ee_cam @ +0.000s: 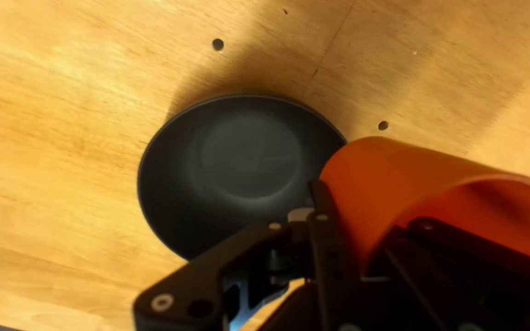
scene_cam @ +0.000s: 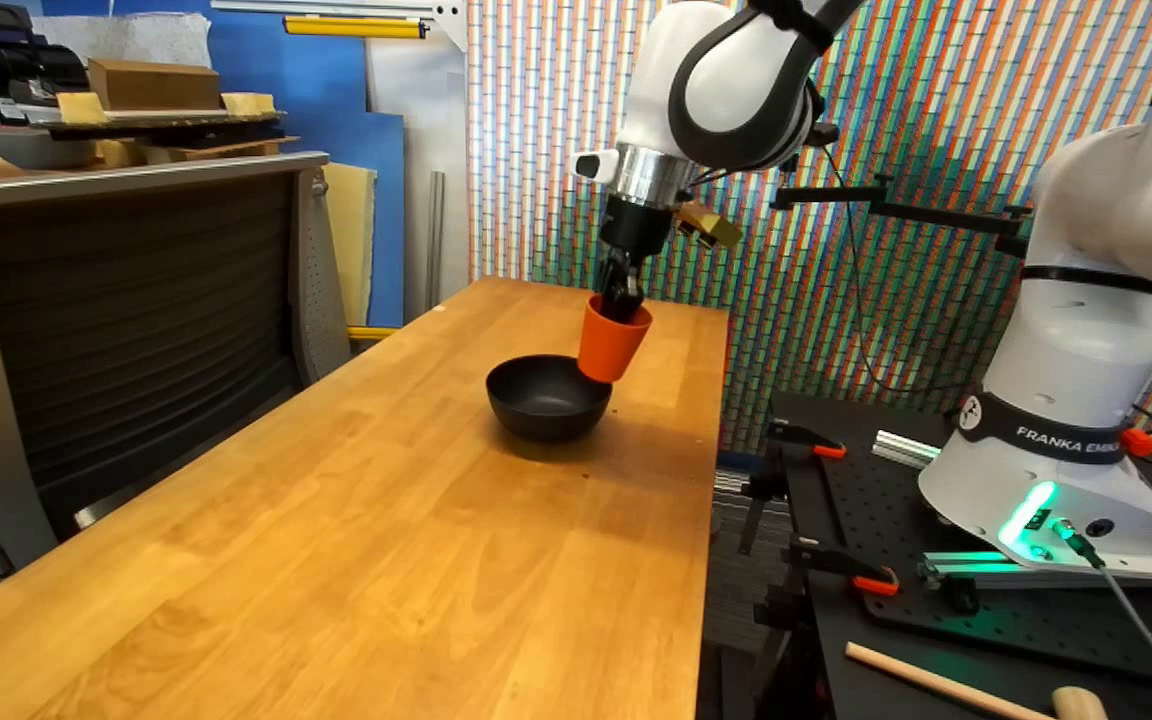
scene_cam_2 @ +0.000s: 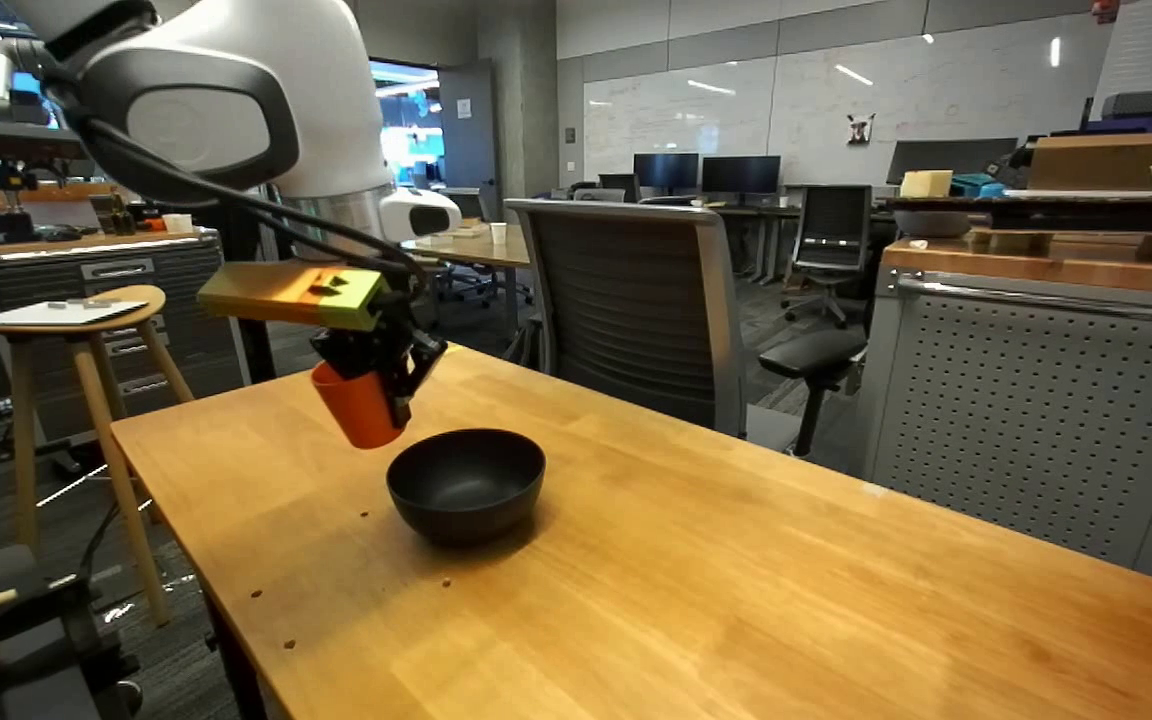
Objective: Put the cup in the bowl
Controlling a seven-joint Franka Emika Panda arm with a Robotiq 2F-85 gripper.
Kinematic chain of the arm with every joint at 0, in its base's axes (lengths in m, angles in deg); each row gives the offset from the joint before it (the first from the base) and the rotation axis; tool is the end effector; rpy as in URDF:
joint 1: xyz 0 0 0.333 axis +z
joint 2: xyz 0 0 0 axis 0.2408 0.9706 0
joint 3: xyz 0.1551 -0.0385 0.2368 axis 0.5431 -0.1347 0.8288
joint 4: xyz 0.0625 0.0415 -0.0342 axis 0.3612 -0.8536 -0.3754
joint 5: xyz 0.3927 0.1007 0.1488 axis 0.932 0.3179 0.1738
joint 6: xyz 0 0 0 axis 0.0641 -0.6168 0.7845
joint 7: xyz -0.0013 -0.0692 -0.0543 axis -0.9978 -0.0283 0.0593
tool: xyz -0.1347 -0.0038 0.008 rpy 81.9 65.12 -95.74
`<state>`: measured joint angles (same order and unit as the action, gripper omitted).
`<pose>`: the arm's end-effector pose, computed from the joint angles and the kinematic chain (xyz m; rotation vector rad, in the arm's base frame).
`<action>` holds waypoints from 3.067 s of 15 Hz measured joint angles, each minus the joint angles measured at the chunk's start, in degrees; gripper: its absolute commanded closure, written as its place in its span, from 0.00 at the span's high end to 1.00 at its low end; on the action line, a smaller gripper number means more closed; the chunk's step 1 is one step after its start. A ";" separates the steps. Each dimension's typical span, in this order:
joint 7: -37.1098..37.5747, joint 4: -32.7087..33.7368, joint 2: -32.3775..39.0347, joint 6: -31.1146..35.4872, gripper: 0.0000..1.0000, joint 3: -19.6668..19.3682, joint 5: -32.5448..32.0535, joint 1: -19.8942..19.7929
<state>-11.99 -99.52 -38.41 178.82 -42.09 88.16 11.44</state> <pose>0.4638 -0.0262 0.1904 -3.0134 -0.6728 -0.2916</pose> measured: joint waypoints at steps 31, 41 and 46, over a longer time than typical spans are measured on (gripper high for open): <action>22.58 5.93 11.21 2.60 0.05 -5.18 -26.00 1.79; 22.63 7.41 9.41 2.93 0.05 2.09 -23.47 3.58; 24.82 12.25 10.30 2.95 0.05 2.20 -25.01 3.87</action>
<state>12.82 -87.27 -28.11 181.77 -39.89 63.15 15.31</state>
